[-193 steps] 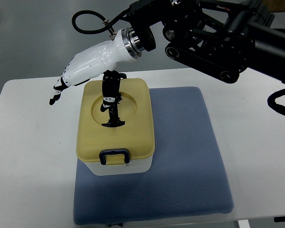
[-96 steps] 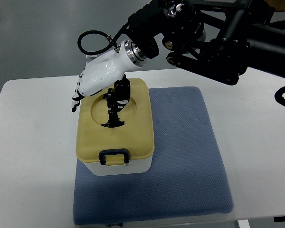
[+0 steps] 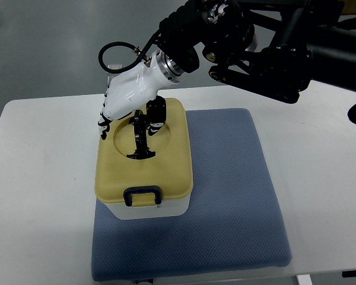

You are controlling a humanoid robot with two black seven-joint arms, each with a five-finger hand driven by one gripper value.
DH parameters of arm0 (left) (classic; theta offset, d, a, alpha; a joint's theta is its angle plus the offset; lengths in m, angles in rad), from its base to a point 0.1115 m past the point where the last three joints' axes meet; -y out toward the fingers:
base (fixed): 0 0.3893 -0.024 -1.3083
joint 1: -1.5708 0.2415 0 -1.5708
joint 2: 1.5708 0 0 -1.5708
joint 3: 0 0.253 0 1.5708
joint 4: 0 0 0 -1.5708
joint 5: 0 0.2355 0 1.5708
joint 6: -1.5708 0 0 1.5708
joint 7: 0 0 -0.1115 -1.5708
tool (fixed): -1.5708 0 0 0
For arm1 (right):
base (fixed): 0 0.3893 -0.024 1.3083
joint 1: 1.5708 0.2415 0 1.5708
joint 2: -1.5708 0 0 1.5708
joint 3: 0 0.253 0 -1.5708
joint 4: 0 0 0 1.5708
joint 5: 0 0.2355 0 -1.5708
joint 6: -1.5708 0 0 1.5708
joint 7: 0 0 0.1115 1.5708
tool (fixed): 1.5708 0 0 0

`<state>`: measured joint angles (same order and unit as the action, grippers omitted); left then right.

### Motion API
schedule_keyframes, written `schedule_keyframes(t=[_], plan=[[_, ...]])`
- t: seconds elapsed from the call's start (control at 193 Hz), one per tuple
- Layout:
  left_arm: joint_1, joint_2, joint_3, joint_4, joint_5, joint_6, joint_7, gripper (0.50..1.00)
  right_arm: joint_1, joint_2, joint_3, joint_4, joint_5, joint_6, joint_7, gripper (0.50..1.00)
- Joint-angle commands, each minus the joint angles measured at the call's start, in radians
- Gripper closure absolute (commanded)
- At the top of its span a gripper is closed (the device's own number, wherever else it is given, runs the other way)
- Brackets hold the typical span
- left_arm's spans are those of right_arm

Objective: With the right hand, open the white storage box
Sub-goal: 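Lower the right hand onto the black handle and close fingers around it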

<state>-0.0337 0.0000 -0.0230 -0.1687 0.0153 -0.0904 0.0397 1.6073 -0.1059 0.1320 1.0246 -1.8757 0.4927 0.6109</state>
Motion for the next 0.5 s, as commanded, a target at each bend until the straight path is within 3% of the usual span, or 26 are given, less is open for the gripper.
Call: schedule_keyframes(t=[0.0, 0.492], plan=[[0.0, 0.0, 0.0, 0.0, 0.0, 0.0, 0.0, 0.5, -0.003, 0.0, 0.0, 0.0, -0.011, 0.0, 0.0, 0.683], [0.0, 0.0, 0.0, 0.0, 0.0, 0.0, 0.0, 0.5, -0.001, -0.011, -0.012, 0.012, -0.014, -0.008, 0.0, 0.728]])
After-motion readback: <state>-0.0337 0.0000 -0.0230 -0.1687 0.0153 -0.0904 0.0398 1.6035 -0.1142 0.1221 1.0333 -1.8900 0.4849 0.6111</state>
